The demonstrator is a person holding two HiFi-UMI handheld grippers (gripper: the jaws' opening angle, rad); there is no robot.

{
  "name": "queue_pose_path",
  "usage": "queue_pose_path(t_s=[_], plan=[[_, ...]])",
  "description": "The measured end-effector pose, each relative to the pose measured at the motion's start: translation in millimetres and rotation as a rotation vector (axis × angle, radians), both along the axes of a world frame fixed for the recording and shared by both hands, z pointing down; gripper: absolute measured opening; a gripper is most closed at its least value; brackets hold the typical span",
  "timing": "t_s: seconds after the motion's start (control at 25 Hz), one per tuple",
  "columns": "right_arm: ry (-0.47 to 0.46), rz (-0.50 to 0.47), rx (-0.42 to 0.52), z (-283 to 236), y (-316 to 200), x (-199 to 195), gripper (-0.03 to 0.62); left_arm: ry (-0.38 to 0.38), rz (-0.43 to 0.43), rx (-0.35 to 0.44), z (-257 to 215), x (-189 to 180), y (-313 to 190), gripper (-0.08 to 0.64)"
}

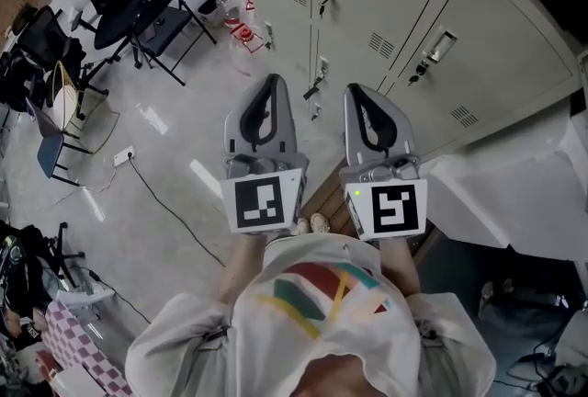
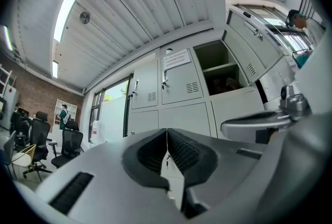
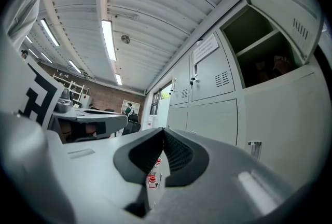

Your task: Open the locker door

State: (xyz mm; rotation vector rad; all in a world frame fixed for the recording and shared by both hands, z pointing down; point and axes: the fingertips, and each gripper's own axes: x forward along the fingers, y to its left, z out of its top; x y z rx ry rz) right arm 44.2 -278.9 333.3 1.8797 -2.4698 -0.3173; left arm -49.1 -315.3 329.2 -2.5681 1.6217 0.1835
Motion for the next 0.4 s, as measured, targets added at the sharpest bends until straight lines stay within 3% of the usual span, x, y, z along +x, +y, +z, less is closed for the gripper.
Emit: queue_pose_path(t_s=[0.4], plan=[[0.019,0.003,-0.011,-0.2,1.8,-2.8,0.005,0.009,0.02,0.0,1.3,-3.1,3.1,0.017]])
